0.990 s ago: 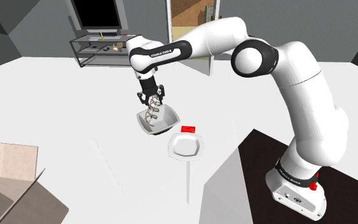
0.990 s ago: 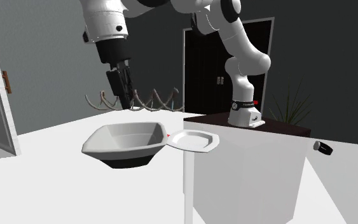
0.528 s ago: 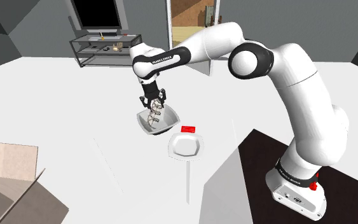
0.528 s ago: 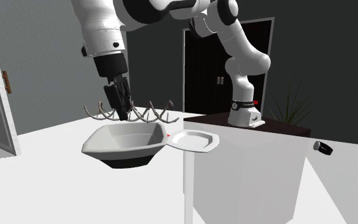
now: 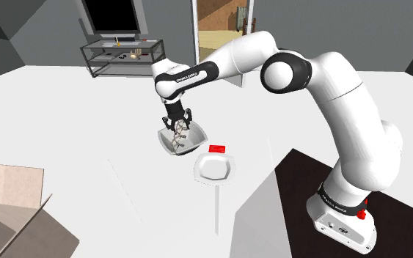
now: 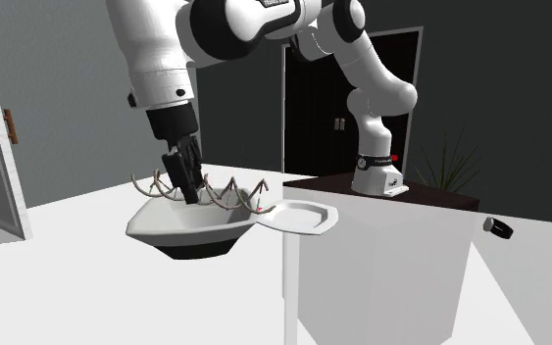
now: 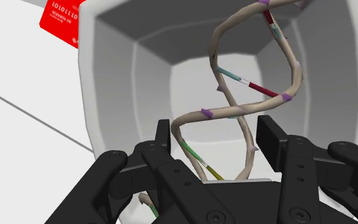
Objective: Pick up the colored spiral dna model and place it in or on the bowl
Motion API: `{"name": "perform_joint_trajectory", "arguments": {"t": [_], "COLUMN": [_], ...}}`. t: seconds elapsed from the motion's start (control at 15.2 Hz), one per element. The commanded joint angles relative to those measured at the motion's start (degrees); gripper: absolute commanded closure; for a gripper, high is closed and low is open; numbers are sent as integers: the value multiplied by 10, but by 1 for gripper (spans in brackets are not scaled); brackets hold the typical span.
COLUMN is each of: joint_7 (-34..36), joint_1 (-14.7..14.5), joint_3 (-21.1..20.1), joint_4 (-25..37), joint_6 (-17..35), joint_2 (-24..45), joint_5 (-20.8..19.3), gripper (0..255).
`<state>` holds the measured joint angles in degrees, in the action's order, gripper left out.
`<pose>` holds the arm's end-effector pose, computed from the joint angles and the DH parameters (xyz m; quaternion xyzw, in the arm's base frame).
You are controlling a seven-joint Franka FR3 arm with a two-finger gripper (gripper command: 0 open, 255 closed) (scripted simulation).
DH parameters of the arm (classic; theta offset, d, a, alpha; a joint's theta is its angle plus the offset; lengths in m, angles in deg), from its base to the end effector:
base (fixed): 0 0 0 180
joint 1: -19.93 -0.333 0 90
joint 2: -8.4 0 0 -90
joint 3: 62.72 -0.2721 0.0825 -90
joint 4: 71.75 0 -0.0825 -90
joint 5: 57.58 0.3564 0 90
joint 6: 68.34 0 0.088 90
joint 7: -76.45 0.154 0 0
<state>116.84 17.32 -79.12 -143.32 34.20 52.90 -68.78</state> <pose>0.6392 0.1597 0.2293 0.9778 -0.1822 -0.0947 0.0419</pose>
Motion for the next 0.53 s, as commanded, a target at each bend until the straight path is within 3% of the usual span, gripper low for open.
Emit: {"name": "perform_joint_trajectory", "arguments": {"t": [0.0, 0.33, 0.4, 0.46], "joint_7": [0, 0, 0, 0], "joint_1": [0, 0, 0, 0], "joint_3": [0, 0, 0, 0], "joint_4": [-2, -2, -2, -2], "joint_6": [2, 2, 2, 3], "joint_2": [0, 0, 0, 0], "joint_5": [0, 0, 0, 0], "gripper": [255, 255, 0, 0]}}
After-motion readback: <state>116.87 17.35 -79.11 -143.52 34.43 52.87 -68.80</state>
